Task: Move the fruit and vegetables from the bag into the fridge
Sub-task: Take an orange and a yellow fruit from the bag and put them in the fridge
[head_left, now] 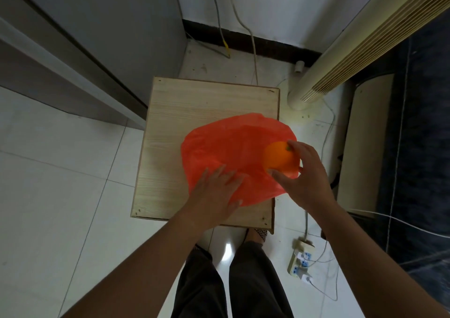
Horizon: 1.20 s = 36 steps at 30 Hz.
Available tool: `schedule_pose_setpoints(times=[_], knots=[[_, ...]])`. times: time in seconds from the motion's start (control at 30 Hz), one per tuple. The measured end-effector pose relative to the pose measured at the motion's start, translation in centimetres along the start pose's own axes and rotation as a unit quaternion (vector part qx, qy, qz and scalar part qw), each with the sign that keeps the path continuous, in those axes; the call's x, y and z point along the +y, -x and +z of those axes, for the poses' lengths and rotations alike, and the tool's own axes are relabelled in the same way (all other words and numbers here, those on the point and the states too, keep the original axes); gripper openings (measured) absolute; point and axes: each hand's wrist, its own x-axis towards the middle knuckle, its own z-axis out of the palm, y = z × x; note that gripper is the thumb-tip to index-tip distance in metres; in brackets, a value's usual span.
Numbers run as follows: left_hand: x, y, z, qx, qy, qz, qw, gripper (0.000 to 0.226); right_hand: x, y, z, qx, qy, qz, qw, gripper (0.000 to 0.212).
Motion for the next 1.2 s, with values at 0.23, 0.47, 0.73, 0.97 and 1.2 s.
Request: schedule_pose_setpoints(times=[0.23,0.47,0.73,0.97,1.2], knots=[[-1.0,3.2,0.8,-0.006,-0.03,0.037,0.999,0.065,0.2,0.1,0.6,-0.006,-0.028,0.003,1.0,0.074],[-1.7,4.1,0.9,-0.006,0.047,0.01,0.999,0.066,0.6,-1.0,3.5,-0.042,-0.033,0.016,0.998,0.076],[-1.8,3.3,0.1,0.052,0.119,-0.005,0.991,0.059,1.2,-2.9,4.5,-0.059,-0.004,0.026,0.998,0.08],[-0.1,-0.7,-2.5,0.191,0.202,-0.057,0.959,0.033,1.2,-1.0,3.1,-0.022,-0.024,0.009,0.999,0.077],[-0.1,-3.3,0.6,0.002,0.119,-0.033,0.992,0.056,2.5,2.4,2.7,0.012,-0.062,0.041,0.997,0.074]])
